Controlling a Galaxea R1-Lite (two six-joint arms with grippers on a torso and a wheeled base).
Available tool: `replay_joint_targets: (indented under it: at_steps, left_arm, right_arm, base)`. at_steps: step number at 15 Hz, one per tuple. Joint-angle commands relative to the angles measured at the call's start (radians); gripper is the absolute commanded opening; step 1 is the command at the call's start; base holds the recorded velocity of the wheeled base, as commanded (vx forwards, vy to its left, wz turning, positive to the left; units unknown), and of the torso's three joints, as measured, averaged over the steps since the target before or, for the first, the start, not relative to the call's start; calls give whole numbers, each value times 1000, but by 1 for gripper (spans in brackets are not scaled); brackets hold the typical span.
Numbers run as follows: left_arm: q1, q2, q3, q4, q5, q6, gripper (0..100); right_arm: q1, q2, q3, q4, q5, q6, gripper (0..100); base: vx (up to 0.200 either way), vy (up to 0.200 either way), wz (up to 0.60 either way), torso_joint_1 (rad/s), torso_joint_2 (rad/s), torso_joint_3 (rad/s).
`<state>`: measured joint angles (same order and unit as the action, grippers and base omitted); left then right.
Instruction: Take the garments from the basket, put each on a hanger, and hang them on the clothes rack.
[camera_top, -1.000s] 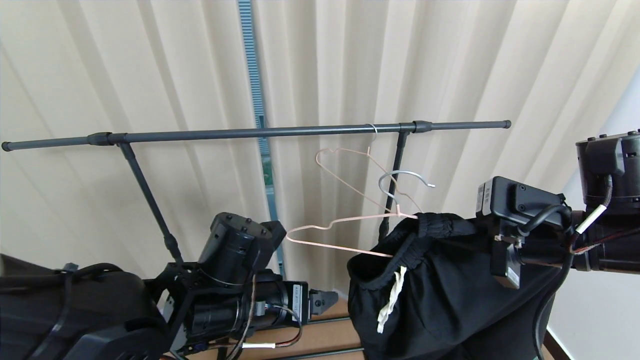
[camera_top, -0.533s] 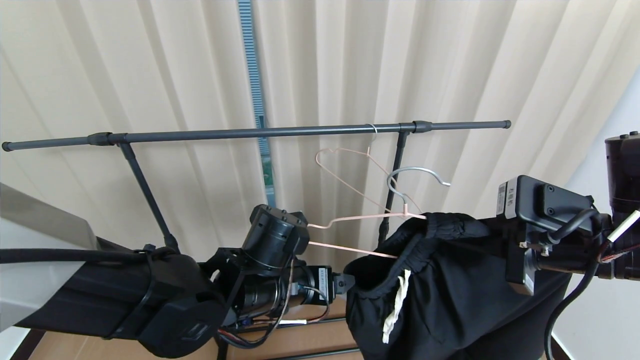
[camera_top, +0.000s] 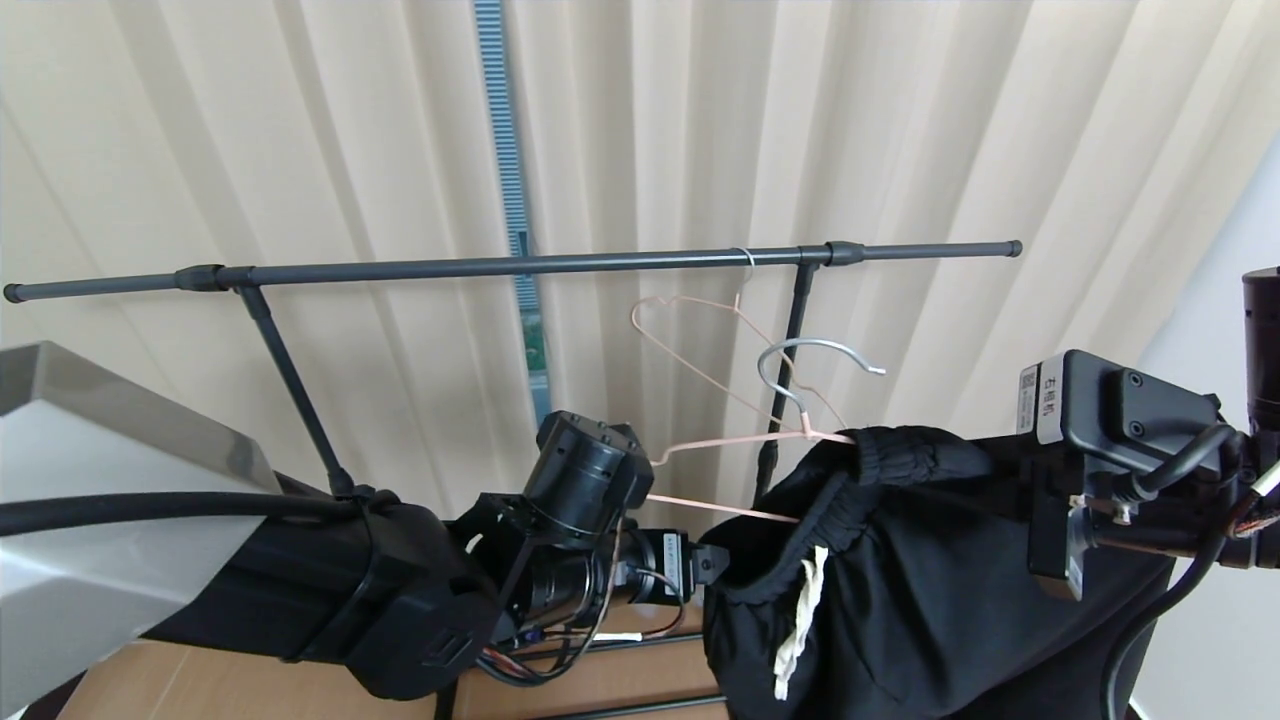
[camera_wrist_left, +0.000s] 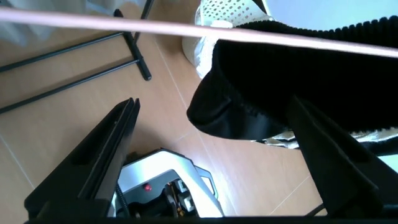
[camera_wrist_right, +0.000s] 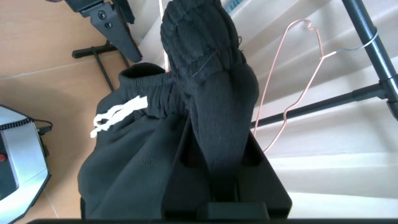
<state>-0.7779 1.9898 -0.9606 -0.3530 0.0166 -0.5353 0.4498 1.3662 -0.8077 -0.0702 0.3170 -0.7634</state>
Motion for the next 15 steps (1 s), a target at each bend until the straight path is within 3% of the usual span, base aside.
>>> replay_joint_targets:
  at_steps: [1,4,8,15]
  left_arm:
    - [-9,18,-13,0,0,0,100]
    - [-38,32,-13,0,11,3,100]
    - [-46,53,-30,-9,82,5,100]
    - [-27,-149,94,-14,80,11,100]
  right_arm:
    - [3,-4,-1,-2,1,1,0]
    - [3,-2,-4,-2,1,7,0]
    - [-2,5,-7,-2,1,9,0]
    - [-52,44,-31,-5,1,10,0]
  base:
    - [0,0,0,0,0,0]
    - [0,0,0,0,0,0]
    - [0,0,0,0,0,0]
    - [0,0,0,0,0,0]
